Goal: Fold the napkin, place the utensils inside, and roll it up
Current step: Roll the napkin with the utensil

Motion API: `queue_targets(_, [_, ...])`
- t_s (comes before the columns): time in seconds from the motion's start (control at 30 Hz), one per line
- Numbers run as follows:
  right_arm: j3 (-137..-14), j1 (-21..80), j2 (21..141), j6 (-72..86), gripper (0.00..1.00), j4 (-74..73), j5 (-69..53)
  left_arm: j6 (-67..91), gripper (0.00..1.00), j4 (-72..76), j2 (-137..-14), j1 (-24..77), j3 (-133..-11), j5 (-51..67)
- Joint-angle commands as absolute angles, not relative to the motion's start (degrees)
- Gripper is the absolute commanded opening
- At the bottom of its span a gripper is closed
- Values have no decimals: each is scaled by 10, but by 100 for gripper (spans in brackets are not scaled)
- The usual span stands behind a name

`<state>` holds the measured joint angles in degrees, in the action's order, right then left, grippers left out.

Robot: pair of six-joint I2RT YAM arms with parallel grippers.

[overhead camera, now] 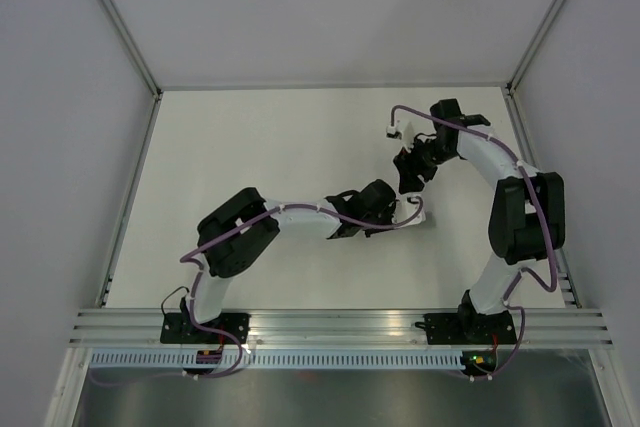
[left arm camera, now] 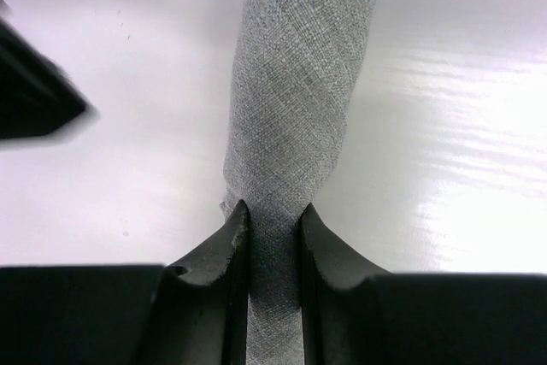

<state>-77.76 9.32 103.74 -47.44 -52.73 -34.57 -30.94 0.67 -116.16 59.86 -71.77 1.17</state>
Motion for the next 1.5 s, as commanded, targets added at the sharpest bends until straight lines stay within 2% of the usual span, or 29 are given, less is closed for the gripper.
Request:
queue_targets(0.0, [-802, 59, 997, -357, 68, -458, -317, -176, 10, -126, -1218, 593, -738, -20])
queue_targets(0.33, [-772, 6, 938, -294, 69, -442, -270, 57, 12, -265, -1303, 593, -889, -54])
queue_targets(0.63, [-707, 4, 918, -266, 69, -454, -266, 235, 13, -305, -1363, 593, -945, -64])
queue_targets(0.83, [-683, 4, 951, -258, 69, -456, -291, 294, 16, -308, -1373, 592, -958, -63])
queue_targets(1.03, [-710, 6, 1010, -215, 69, -442, -309, 356, 16, -287, -1375, 587, -950, -42])
queue_targets(1.17, [-718, 7, 1026, -150, 69, -397, -281, 395, 17, -267, -1375, 586, -949, -26])
queue_targets(1.47, [-753, 15, 1083, -113, 68, -379, -275, 465, 19, -241, -1383, 580, -966, -3])
